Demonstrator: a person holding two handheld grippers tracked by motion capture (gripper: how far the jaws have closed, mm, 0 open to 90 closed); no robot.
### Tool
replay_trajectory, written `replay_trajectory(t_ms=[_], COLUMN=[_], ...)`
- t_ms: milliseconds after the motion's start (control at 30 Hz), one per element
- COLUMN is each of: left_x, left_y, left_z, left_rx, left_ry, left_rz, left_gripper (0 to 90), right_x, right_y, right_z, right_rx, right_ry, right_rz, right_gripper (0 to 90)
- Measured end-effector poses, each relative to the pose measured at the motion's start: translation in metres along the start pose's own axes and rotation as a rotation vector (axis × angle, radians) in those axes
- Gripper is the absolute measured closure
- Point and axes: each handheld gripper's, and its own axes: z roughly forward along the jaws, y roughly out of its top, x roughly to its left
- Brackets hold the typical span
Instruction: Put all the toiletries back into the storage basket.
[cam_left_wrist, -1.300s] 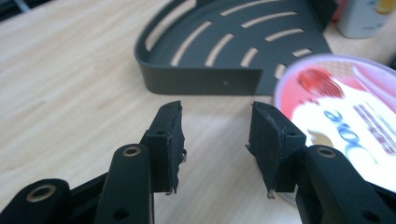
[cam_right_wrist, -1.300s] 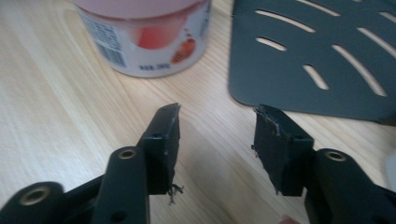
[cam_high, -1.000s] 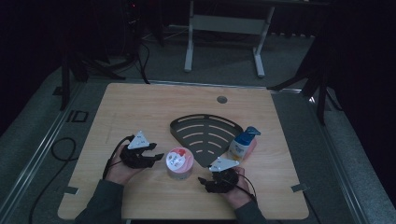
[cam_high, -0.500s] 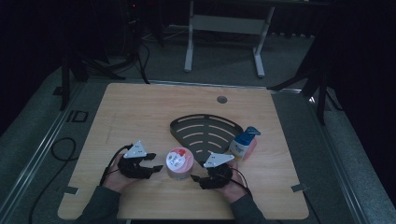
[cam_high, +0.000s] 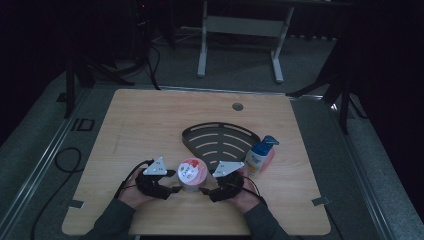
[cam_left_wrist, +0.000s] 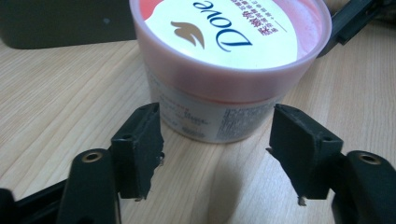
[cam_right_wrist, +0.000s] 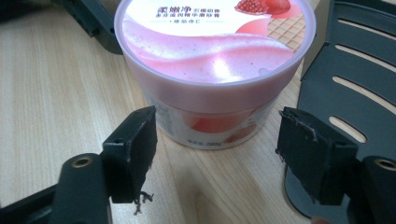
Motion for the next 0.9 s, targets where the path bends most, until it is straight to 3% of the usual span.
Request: replay_trajectory(t_ms=[367, 667, 900], left_x=[-0.003, -0.005, -0.008], left_y=[0.005, 0.007, 0.011], left_z=[0.004, 0.003, 0.003], left_rx=[-0.002, -0.008, -0.002], left_ry=[-0.006, 0.017, 0.043], left_rz=[0.023, 0.040, 0.065], left_gripper=[30.2, 28.5, 28.2], right_x=[-0.001, -0.002, -0.004], right_y=[0.001, 0.011, 0.013], right_z=[0.005, 0.008, 0.007], right_rx=[-0.014, 0.008, 0.015], right_ry=[0.021, 0.023, 0.034], right_rz=[-0.014, -0.055, -0.056], right_gripper=[24.2, 19.1, 18.9])
